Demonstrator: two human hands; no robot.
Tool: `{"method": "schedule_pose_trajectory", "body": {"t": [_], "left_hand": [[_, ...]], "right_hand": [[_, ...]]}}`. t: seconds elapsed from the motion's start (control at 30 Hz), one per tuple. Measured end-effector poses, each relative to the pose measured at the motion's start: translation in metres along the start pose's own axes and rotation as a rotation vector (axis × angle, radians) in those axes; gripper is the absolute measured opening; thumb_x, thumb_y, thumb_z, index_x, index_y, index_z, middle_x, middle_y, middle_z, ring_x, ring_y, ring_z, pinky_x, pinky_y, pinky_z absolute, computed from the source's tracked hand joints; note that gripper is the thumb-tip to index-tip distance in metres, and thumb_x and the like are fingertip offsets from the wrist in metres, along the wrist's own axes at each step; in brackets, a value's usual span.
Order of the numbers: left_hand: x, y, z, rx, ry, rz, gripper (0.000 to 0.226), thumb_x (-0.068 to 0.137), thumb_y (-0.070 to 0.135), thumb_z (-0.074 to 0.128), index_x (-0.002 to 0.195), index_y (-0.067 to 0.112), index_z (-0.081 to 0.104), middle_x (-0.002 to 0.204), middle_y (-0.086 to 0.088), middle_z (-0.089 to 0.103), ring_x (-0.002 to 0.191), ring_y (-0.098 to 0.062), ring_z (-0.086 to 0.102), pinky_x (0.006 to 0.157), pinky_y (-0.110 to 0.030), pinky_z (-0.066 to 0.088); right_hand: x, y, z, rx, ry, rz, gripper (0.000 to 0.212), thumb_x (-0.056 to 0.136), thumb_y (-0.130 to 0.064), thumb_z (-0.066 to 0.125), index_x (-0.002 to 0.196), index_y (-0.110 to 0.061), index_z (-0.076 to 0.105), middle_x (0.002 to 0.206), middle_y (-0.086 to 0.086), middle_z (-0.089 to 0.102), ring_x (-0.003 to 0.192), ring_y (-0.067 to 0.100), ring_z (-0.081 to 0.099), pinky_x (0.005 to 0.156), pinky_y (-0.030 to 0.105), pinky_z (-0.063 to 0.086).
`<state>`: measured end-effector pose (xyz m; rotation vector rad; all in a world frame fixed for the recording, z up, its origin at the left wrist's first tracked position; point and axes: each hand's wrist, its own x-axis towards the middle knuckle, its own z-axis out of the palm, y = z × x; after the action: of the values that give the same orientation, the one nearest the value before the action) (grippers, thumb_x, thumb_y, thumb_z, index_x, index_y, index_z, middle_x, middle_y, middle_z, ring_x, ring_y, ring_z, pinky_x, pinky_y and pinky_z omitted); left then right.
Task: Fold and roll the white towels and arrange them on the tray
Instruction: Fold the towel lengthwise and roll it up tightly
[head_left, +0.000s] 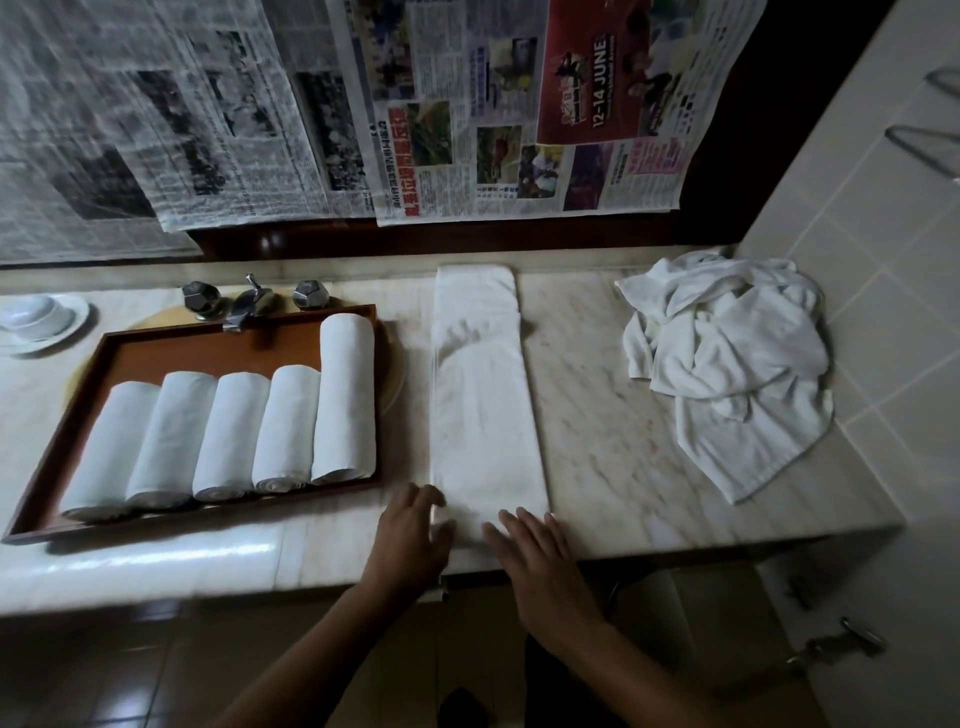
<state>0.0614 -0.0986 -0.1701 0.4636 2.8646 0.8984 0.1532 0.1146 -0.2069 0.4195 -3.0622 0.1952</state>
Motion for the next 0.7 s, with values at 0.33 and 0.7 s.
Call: {"method": "schedule_pose_trajectory", "body": {"t": [0.33, 0.7], "left_hand": [[-0.008, -0.023, 0.005, 0.328, -0.094, 0.24, 0.048, 0.096, 0.057, 0.035, 0.123, 0.028, 0.063, 0.12, 0.009, 0.065, 0.114, -0.021, 0.056, 0.089, -0.041, 0.045], [0.006, -0.009, 0.001, -0.006, -0.088, -0.176, 0.027, 0.097, 0.048, 0.059, 0.11, 0.028, 0.071, 0.113, 0.008, 0.064, 0.115, -0.022, 0.052, 0.088, -0.037, 0.04]], "right_hand": [[0.006, 0.002, -0.011, 0.058, -0.091, 0.012, 0.071, 0.082, -0.008, 0.034, 0.149, -0.025, 0.049, 0.148, 0.003, 0.054, 0.138, 0.028, 0.051, 0.118, 0.048, 0.026], [0.032, 0.012, -0.029, 0.17, -0.094, 0.028, 0.064, 0.072, -0.006, 0.042, 0.127, -0.028, 0.067, 0.12, -0.006, 0.067, 0.107, 0.019, 0.063, 0.09, 0.035, 0.049]]}}
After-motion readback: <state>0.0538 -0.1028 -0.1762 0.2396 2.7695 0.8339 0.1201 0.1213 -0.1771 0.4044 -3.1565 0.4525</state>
